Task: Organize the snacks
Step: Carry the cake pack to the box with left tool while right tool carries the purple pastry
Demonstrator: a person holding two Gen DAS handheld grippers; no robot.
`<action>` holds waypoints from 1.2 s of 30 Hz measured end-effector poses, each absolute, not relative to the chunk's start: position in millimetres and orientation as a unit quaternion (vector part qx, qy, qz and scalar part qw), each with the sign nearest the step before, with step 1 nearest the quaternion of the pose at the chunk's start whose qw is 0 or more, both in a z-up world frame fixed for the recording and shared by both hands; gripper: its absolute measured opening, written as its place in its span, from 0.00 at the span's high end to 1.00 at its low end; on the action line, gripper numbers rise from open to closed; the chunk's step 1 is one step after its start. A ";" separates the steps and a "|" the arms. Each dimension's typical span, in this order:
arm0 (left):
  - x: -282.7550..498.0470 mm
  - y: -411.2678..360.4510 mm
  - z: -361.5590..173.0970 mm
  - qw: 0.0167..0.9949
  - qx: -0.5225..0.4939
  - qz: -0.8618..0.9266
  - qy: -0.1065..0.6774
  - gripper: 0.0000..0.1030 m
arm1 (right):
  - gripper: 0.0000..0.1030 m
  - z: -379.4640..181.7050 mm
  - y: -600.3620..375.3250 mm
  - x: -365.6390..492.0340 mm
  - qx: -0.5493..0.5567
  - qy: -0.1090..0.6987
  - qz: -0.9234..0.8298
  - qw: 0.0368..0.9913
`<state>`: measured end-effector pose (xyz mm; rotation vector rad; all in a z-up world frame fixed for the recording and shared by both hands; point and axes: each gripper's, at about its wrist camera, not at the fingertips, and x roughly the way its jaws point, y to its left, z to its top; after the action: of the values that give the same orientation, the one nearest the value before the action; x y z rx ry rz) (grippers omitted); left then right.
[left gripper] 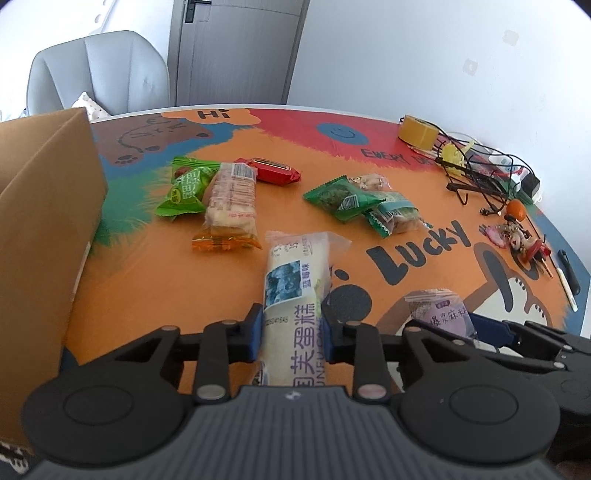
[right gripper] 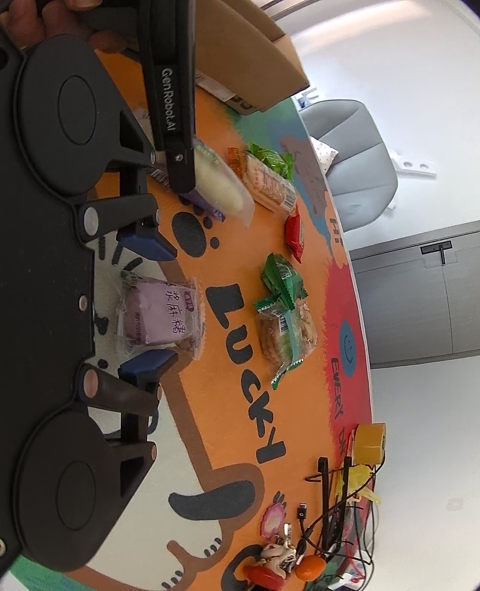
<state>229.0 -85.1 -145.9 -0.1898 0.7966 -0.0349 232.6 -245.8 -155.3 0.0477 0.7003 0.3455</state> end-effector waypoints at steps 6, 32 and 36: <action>215.1 -78.7 -132.7 0.924 -0.101 -0.020 0.369 0.73 | 0.64 -153.3 -245.1 232.8 0.006 0.342 0.148 0.928; 151.0 -41.8 -48.0 0.958 -0.091 -0.003 0.272 0.73 | 0.66 -85.3 -220.0 198.4 0.071 0.280 0.210 0.934; 142.1 -33.9 -39.6 0.961 -0.091 0.002 0.263 0.73 | 0.66 -77.7 -209.4 194.2 0.065 0.272 0.218 0.935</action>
<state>142.1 -33.9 -39.6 -0.1843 0.5324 0.0046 194.2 -209.4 -77.7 0.1327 0.5569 0.4451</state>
